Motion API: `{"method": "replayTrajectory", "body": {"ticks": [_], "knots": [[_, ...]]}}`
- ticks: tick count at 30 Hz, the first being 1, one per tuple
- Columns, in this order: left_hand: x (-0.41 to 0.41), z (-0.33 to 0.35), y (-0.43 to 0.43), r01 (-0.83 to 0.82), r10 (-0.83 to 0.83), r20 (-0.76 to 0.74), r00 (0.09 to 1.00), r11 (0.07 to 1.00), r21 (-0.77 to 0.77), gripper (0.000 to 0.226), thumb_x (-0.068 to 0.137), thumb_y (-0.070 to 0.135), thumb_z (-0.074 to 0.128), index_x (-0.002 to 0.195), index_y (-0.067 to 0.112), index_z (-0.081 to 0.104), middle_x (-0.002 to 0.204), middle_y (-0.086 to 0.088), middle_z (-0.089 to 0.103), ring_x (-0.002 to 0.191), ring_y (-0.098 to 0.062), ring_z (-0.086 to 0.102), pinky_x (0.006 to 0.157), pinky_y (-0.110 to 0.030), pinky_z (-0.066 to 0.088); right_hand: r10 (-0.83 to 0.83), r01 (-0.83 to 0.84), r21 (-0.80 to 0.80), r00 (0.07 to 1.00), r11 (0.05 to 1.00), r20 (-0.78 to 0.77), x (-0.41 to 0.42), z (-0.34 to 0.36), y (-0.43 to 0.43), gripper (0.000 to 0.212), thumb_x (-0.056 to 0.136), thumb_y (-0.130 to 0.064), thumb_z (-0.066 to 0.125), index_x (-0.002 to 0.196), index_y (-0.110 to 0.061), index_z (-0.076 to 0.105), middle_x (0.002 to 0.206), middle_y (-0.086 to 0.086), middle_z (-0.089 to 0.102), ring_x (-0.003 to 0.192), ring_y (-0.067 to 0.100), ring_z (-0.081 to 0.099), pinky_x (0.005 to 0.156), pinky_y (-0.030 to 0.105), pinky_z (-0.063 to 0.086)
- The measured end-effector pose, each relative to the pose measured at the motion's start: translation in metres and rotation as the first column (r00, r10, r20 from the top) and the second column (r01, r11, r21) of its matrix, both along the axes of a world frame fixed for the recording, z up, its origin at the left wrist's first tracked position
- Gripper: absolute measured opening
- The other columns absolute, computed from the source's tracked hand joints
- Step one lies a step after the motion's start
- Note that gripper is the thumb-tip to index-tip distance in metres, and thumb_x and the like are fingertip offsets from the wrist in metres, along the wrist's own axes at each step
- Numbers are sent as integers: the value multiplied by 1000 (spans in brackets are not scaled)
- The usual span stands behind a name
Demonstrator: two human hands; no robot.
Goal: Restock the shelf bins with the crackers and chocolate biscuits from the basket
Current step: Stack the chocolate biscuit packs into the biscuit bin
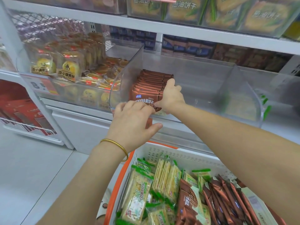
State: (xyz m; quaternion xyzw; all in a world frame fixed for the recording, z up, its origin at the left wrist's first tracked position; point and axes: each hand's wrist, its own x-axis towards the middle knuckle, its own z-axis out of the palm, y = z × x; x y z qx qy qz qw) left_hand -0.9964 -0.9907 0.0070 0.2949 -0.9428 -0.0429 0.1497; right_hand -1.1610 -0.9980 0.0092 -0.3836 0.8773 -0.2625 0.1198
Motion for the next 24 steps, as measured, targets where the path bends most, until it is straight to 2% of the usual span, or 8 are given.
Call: {"method": "replayTrajectory", "body": {"ticks": [4, 9, 12, 14, 16, 18, 21, 24], "knots": [[0, 2, 1, 9, -9, -15, 1000, 1000, 11, 59, 78, 64, 32, 121, 32, 55, 121, 11, 53, 122, -15, 39, 100, -32, 14, -29, 29, 6, 999, 1000, 41, -3, 1, 2, 68, 77, -7, 76, 126, -10, 27, 125, 18, 34, 57, 18, 39, 77, 42, 56], [1, 2, 1, 25, -26, -87, 996, 1000, -12, 54, 77, 60, 37, 111, 26, 62, 110, 5, 59, 114, -22, 47, 102, -40, 22, -16, 16, -37, 1000, 999, 4, 2, 13, 10, 63, 79, -9, 73, 124, -11, 28, 124, 17, 35, 81, 34, 53, 78, 43, 54], [4, 7, 10, 115, -147, -257, 955, 984, -137, 36, 81, 50, 43, 88, 21, 64, 82, 5, 56, 83, -22, 54, 76, -35, 36, 17, -49, -223, 990, 974, -141, 13, 39, 38, 44, 82, -11, 65, 112, -14, 33, 114, 12, 42, 81, 32, 54, 71, 41, 47], [7, 17, 24, 206, -217, -293, 931, 976, -70, 27, 83, 47, 47, 78, 23, 59, 68, 10, 50, 68, -14, 49, 60, -30, 40, 90, -117, -386, 992, 915, -88, 27, 54, 76, 34, 82, -11, 63, 100, -16, 34, 95, 5, 47, 70, 27, 58, 60, 40, 51], [9, 22, 38, 256, -244, -143, 959, 964, 71, 23, 85, 49, 50, 75, 28, 55, 66, 13, 50, 67, -9, 47, 60, -29, 42, 204, -129, -479, 973, 868, 108, 44, 57, 125, 30, 84, -8, 64, 93, -17, 37, 81, 1, 46, 53, 21, 60, 44, 34, 51], [5, 9, 45, 232, -265, 167, 950, 953, 193, 22, 87, 48, 54, 80, 28, 54, 76, 12, 55, 78, -10, 53, 68, -28, 43, 285, -128, -456, 912, 881, 294, 57, 43, 166, 26, 86, -6, 63, 91, -18, 41, 81, 3, 48, 46, 20, 57, 40, 34, 48], [-4, -34, 50, 16, -187, 611, 769, 962, 274, 39, 89, 47, 55, 116, 19, 55, 116, -1, 58, 109, -22, 56, 83, -33, 44, 258, -156, -255, 859, 954, 442, 62, 3, 195, 17, 89, -9, 62, 93, -17, 47, 87, 7, 51, 50, 21, 59, 47, 42, 51], [-10, -80, 57, -117, -88, 787, 611, 973, 199, 66, 84, 51, 62, 135, 16, 40, 136, -8, 43, 124, -27, 45, 95, -40, 45, 186, -161, -93, 852, 983, 490, 56, -35, 205, 13, 91, -12, 60, 96, -16, 48, 84, 7, 53, 55, 26, 62, 55, 49, 54]]}}
